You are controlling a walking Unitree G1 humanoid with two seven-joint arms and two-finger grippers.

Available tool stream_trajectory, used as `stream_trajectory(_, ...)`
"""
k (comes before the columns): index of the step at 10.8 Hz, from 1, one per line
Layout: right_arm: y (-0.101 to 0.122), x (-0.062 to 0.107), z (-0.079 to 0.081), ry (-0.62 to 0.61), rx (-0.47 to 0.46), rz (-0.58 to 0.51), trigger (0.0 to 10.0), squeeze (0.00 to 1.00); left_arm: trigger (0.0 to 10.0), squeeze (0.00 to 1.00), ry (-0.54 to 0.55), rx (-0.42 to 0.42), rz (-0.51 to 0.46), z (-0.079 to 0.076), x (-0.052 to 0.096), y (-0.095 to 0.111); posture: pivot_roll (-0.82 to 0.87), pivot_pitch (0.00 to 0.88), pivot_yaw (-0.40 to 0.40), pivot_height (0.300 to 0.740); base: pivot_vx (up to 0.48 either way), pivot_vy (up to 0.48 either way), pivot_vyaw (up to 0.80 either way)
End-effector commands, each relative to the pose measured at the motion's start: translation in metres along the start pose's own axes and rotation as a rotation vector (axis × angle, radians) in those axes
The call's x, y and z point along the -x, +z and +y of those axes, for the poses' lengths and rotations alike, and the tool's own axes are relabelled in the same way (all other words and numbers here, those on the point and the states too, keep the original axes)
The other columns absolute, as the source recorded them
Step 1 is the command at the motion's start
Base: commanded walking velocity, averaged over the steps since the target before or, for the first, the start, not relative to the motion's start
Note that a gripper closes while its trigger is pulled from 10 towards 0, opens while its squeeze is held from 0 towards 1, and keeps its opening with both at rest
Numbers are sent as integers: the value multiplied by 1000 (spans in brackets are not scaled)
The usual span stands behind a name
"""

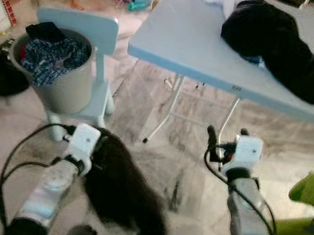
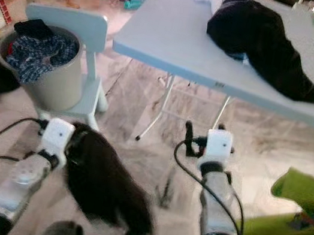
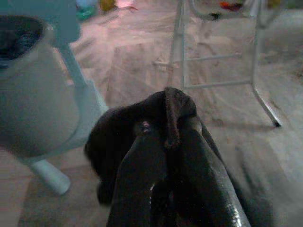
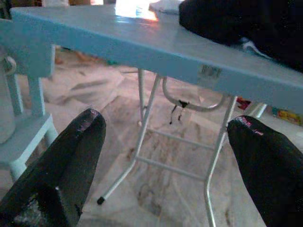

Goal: Hang hanger

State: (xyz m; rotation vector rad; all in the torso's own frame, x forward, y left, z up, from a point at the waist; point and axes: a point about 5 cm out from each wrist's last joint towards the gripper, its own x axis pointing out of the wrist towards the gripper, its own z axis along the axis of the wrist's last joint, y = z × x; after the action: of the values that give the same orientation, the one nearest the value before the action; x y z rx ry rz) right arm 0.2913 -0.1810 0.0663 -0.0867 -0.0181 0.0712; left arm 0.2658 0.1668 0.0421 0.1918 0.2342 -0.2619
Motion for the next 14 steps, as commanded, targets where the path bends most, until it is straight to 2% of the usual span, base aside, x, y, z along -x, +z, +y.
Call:
stream_trajectory(1, -1, -1, -1, -3, 9, 7, 10000, 0, 10000, 0, 15, -3, -59, 2, -3, 12, 55, 111, -63, 740, 0, 480, -800)
stream_trajectory(4, 0, -2, 0, -4, 14, 3, 10000, 0, 10000, 0, 16, -2, -97, 5, -8, 24, 54, 119, -65, 740, 0, 480, -800)
stream_trajectory(14, 2, -5, 0, -1, 37, -1, 10000, 0, 10000, 0, -45, -60, -131, 4, -13, 30, 43, 104, -73, 740, 0, 465, -800)
